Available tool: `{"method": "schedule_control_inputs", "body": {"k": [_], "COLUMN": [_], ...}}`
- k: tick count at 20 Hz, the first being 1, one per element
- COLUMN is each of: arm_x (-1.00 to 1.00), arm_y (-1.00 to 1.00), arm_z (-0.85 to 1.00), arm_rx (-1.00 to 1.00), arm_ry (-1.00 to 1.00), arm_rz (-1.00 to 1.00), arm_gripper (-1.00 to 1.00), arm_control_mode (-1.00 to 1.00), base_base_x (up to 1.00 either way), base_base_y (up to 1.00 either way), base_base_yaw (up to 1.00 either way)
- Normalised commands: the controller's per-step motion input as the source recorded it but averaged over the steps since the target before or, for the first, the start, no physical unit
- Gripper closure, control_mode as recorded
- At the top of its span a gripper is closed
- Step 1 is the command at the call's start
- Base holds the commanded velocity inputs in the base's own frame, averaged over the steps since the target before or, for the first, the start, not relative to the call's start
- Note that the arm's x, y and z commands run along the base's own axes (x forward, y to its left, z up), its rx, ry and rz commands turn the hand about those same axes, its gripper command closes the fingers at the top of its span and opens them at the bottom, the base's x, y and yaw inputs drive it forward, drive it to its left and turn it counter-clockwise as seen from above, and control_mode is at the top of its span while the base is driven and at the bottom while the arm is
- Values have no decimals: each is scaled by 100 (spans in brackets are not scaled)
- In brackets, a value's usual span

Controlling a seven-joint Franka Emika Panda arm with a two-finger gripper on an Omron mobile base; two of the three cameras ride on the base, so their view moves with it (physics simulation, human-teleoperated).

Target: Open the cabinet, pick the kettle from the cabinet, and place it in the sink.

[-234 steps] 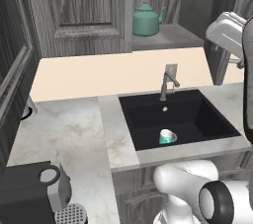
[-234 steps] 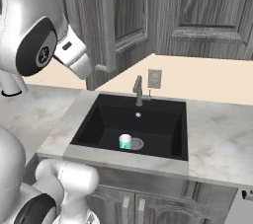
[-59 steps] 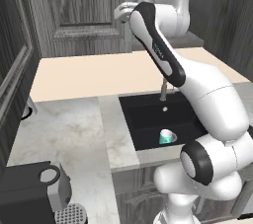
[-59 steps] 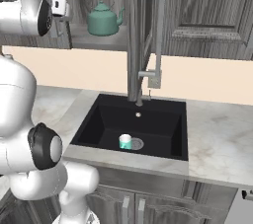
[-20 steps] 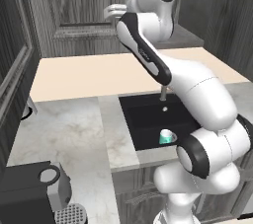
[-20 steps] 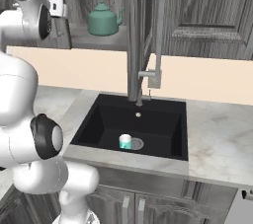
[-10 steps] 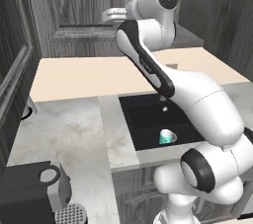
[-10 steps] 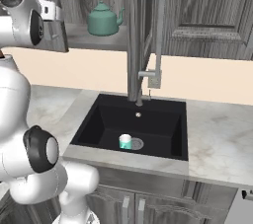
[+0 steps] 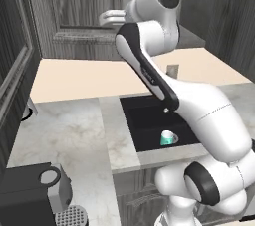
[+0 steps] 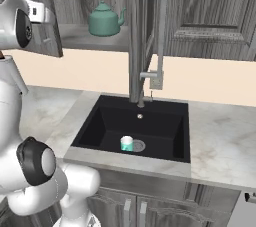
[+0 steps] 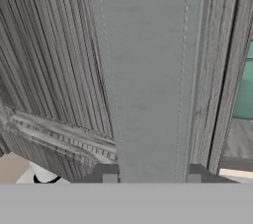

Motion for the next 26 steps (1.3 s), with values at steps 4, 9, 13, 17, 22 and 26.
{"method": "schedule_control_inputs", "body": {"k": [4,9,13,17,22,26], "arm_x": [-53,-51,-51,-44,-39,-35], "arm_y": [43,47,48,51,54,59], "arm_z": [1,0,0,0,0,0], "arm_rx": [0,-1,0,0,0,0], "arm_ry": [0,0,0,0,4,1], "arm_rz": [-6,-9,-10,-11,-8,-4], "arm_gripper": [100,100,100,100,100,100], "arm_control_mode": [-100,-100,-100,-100,-100,-100], "base_base_x": [0,0,0,0,0,0], "base_base_y": [0,0,0,0,0,0], "base_base_yaw": [0,0,0,0,0,0]}}
